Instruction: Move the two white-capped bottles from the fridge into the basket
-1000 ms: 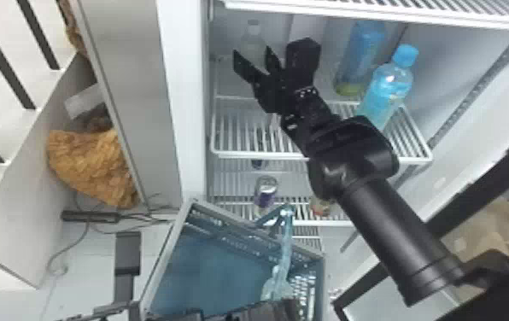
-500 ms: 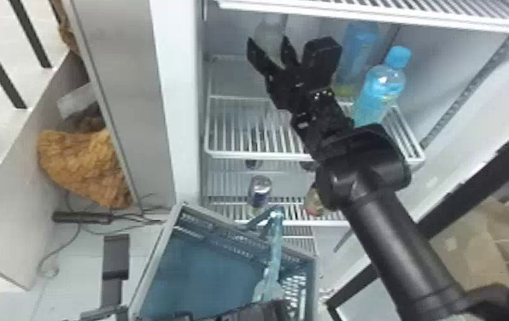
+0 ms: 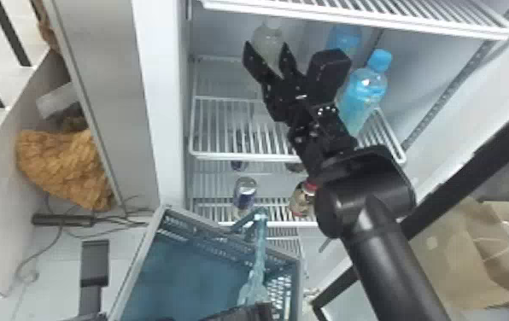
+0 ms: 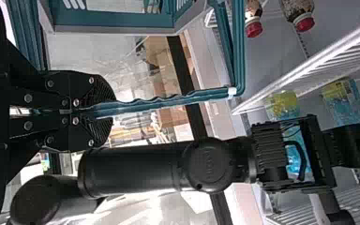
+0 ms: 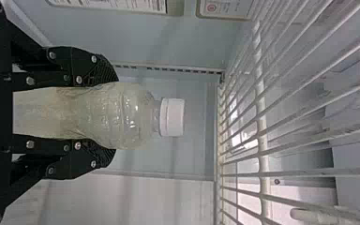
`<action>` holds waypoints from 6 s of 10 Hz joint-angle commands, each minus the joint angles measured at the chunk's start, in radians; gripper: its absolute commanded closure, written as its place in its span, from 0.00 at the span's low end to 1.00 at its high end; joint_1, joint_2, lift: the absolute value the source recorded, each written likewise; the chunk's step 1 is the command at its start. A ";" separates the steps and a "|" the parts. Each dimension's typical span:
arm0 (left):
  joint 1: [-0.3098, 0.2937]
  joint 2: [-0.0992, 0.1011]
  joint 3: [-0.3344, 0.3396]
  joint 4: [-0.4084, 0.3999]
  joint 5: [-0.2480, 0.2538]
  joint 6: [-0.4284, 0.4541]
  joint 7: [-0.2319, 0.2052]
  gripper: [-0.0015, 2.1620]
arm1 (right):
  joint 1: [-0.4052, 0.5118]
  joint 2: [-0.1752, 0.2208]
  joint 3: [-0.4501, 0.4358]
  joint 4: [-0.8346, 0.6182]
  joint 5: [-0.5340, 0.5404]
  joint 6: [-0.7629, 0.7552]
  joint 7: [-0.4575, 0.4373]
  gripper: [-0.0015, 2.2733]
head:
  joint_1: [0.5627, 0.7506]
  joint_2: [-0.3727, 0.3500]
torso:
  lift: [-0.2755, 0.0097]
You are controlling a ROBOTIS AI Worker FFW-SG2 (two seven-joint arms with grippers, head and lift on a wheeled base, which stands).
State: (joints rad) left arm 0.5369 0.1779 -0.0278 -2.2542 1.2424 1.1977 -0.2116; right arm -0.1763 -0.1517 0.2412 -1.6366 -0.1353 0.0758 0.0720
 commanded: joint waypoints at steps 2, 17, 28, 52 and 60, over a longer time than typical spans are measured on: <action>0.005 -0.003 0.004 0.000 0.000 -0.002 0.000 0.55 | 0.135 -0.020 -0.012 -0.200 -0.040 0.089 0.000 0.39 | 0.70 0.24 | 0.97; 0.030 -0.006 0.018 -0.010 -0.002 -0.012 -0.003 0.55 | 0.920 -0.022 -0.293 -1.028 -0.102 0.359 0.057 0.39 | 0.70 0.03 | 0.97; 0.040 -0.005 0.032 -0.010 -0.006 -0.005 -0.002 0.55 | 1.104 0.000 -0.403 -1.214 -0.098 0.876 0.198 0.39 | 0.70 0.03 | 0.97; 0.035 -0.006 0.034 -0.010 -0.006 -0.002 -0.002 0.55 | 0.849 -0.045 -0.295 -0.934 -0.172 0.935 0.365 0.05 | 0.70 0.13 | 0.97; 0.032 -0.005 0.030 -0.010 -0.004 -0.002 -0.002 0.55 | 0.998 -0.008 -0.325 -1.072 -0.076 0.533 0.233 0.05 | 0.70 0.03 | 0.97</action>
State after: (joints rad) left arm 0.5693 0.1741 0.0020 -2.2641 1.2384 1.1952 -0.2132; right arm 0.8138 -0.1624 -0.0857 -2.7080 -0.2114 0.6678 0.3074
